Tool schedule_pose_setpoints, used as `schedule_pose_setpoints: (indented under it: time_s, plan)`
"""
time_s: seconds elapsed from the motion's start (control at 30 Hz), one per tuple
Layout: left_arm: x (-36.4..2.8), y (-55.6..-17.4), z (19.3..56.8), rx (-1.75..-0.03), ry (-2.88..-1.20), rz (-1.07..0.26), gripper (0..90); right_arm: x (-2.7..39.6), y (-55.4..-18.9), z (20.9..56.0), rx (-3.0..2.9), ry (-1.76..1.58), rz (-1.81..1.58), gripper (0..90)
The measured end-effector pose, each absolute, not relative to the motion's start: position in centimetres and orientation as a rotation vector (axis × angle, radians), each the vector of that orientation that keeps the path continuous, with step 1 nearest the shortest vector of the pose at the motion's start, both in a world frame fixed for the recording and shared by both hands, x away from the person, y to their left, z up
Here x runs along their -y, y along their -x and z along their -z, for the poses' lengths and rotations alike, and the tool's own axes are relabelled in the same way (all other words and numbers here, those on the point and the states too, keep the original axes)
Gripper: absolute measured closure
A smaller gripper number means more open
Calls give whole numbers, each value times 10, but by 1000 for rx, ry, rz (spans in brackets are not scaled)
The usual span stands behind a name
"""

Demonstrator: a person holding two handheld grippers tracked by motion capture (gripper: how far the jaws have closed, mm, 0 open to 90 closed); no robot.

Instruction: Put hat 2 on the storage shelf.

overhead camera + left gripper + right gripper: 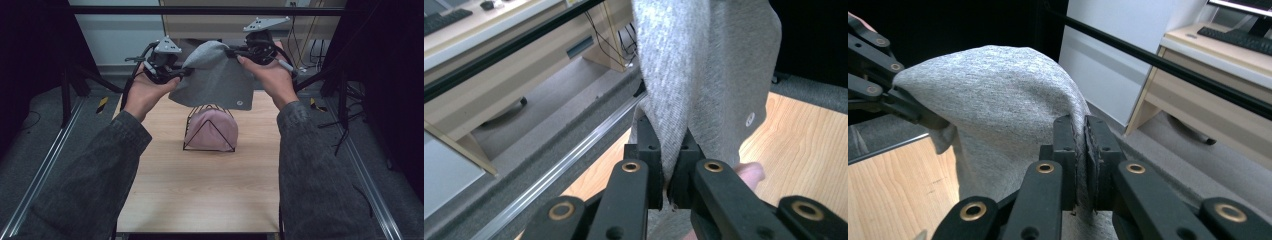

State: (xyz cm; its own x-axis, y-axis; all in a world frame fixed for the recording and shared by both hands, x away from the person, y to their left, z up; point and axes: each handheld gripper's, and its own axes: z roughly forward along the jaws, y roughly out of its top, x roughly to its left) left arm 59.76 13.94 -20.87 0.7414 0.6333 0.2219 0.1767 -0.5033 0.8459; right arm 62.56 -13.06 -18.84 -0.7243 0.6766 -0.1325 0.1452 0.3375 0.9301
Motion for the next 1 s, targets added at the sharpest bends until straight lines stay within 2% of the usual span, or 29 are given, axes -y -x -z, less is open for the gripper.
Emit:
schedule_pose_setpoints:
  time_s: [0.6, 1.0]
  plan:
    - [-141, -628, 227, -652, -2050, -680, 866, 128, -664, 216, -2139, -785, -1305, 850]
    - [-138, -637, 248, -664, -2084, -672, 869, 131, -662, 236, -2167, -810, -1289, 850]
